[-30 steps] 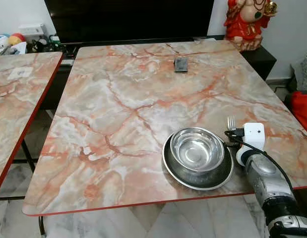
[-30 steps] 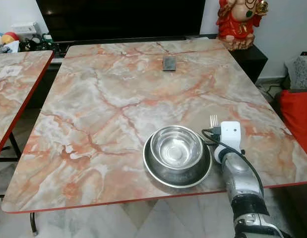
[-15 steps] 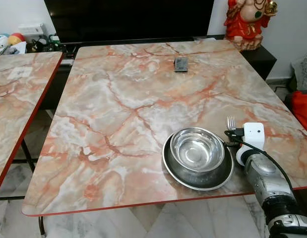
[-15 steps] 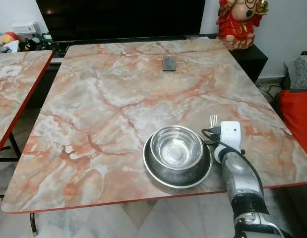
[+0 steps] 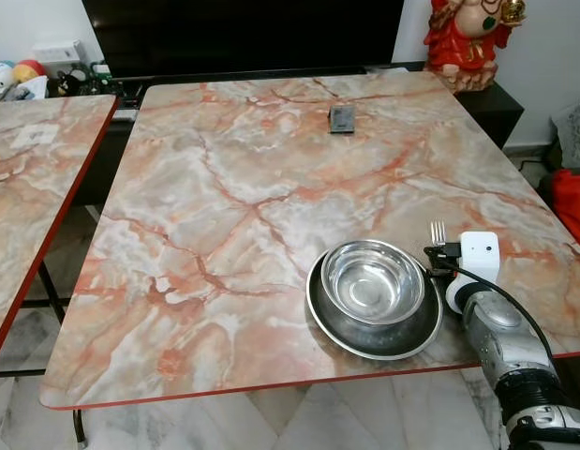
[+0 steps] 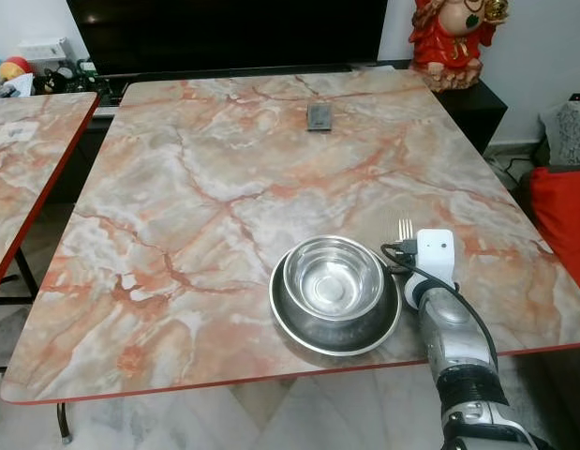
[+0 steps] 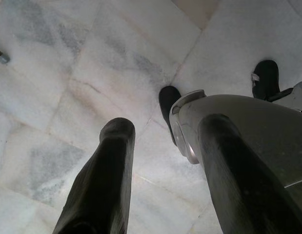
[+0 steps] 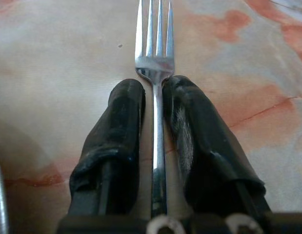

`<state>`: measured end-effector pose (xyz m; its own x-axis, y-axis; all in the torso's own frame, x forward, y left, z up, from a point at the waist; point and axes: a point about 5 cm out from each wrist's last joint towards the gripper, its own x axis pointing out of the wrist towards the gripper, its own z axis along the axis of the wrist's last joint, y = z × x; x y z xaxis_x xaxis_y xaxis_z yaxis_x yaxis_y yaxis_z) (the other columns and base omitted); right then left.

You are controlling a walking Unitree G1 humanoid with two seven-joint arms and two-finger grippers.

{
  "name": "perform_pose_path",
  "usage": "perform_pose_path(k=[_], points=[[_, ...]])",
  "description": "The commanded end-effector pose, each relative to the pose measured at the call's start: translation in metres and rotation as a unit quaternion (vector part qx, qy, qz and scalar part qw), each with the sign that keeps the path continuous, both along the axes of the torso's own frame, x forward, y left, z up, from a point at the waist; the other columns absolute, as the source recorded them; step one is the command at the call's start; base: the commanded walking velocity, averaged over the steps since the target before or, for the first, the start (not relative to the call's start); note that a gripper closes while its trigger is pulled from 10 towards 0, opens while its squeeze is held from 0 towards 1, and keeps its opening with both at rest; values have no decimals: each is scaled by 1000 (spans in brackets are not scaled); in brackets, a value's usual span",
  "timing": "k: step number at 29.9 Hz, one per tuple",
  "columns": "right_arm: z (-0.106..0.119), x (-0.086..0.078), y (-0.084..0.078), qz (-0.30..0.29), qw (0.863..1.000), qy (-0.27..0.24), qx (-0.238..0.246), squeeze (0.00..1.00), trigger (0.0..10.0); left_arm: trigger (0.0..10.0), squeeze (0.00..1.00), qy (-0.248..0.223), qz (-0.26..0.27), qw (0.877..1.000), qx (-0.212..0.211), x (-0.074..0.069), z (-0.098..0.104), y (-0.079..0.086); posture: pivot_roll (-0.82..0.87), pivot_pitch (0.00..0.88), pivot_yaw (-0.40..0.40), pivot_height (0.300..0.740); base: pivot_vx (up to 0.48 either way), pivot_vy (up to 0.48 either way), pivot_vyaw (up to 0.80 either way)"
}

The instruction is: Setting the table

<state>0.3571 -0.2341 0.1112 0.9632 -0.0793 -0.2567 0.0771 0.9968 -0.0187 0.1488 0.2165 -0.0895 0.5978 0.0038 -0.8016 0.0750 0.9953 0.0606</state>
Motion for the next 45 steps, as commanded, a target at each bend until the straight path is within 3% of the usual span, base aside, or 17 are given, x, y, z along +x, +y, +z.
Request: perform_pose_path(k=[1, 3, 5, 6, 7, 21, 33, 40, 45], points=[[-2, -2, -3, -4, 1000, 7, -2, 671, 10000, 10000, 0, 19, -8, 1000, 4, -9, -4, 1, -50, 170, 20, 740, 0, 0, 0], [-1, -2, -2, -5, 1000, 4, -1, 663, 10000, 10000, 0, 18, -9, 1000, 3, -9, -4, 0, -51, 170, 20, 740, 0, 0, 0], [1, -2, -2, -5, 1000, 1, 0, 522, 10000, 10000, 0, 18, -9, 1000, 3, -8, -3, 0, -50, 169, 20, 740, 0, 0, 0], [1, -1, -1, -5, 1000, 0, 0, 176, 10000, 10000, 0, 18, -9, 1000, 3, -8, -3, 0, -50, 168, 19, 740, 0, 0, 0], [3, -1, -1, -5, 1000, -3, 0, 0, 10000, 10000, 0, 17, -9, 1000, 3, -8, -3, 0, -49, 168, 18, 740, 0, 0, 0], [17, 3, -1, -14, 999, -38, -1, 0, 10000, 10000, 0, 18, -9, 1000, 2, -8, -3, 0, -54, 167, 19, 740, 0, 0, 0], [34, 2, -4, -39, 994, -103, -15, 0, 10000, 10000, 0, 19, -9, 1000, 1, -8, -4, -1, -51, 166, 18, 740, 0, 0, 0], [57, -9, -5, -62, 976, -207, 4, 0, 10000, 10000, 0, 20, -8, 1000, 1, -10, -4, -2, -60, 155, 14, 740, 0, 0, 0], [62, -20, 3, -46, 969, -243, 2, 0, 10000, 10000, 0, 20, -5, 1000, -1, -11, -5, -3, -53, 142, 8, 740, 0, 0, 0]])
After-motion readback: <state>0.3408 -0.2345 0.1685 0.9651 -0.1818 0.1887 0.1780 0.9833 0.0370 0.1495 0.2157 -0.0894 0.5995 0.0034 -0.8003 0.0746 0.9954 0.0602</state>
